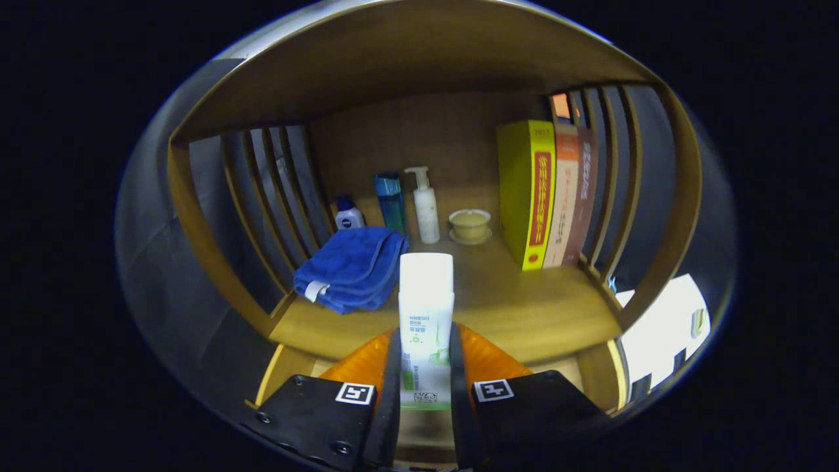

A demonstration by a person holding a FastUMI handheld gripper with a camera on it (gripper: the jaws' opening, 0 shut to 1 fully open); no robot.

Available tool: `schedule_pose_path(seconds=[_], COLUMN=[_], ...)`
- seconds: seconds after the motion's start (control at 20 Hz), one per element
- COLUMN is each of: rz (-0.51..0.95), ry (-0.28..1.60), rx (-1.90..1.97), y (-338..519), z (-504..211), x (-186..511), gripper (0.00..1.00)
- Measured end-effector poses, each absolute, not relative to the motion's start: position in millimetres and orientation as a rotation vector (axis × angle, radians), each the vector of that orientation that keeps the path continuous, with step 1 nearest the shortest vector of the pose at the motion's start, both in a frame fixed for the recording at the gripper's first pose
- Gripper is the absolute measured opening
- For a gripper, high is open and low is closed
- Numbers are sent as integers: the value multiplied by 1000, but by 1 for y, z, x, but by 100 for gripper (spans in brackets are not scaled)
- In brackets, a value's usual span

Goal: Pull open the drawer, take out the items inside it, and place them on the countertop above the cabinet.

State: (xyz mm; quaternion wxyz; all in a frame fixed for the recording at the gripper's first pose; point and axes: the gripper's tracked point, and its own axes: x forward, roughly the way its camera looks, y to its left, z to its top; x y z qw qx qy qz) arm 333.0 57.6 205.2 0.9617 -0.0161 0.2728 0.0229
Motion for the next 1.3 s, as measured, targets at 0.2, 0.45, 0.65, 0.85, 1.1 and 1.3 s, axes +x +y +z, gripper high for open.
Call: schedule_pose_path(seconds=[0.2,0.45,0.65,0.85,1.1,1.3], rz=[57,1,-30,-10,-4,5], ry=[623,795,809,803,768,743], rx=[-36,-59,-38,-21,-58,-67], y=[67,54,41,43,46,48], z=[189,141,123,110,102,99], x=[382,407,426,432,440,444], gripper=[42,42,42,42,42,52])
